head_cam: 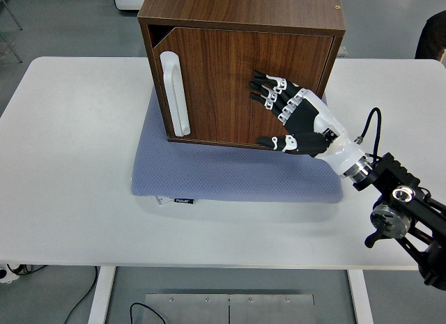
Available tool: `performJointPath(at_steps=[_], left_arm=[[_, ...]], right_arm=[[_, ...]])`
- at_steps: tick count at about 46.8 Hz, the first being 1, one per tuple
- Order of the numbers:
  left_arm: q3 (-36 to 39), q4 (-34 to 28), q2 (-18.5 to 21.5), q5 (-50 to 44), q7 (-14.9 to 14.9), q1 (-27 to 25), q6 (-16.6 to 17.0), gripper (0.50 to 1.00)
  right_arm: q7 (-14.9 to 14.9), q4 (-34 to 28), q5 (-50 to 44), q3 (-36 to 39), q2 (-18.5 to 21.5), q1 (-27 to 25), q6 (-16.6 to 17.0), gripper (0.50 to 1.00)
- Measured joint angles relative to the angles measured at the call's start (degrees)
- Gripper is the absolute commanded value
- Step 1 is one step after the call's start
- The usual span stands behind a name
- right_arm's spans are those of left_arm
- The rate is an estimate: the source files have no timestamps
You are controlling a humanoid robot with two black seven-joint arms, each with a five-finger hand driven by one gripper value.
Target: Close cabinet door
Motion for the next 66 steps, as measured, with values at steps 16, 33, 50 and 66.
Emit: performJointPath(at_steps=[16,33,50,66], left_arm=[[0.0,0.0,0.0,0.0,0.0,0.0,0.0,1.000],[0.0,0.0,0.0,0.0,0.0,0.0,0.0,1.000],[0.0,0.0,0.0,0.0,0.0,0.0,0.0,1.000],[0.0,0.0,0.0,0.0,0.0,0.0,0.0,1.000]], right_arm=[[4.1,1.9,-0.1,0.0,-4.5,-5.7,1.7,1.000],[4.1,1.6,0.0,7.6,-6.7,-13.9,1.7,1.000],[4.1,0.3,0.1,14.9,-7.0,-21.1,1.6,1.000],[4.1,-3.1,4.2,18.1,-7.0,-23.0,0.8,1.000]])
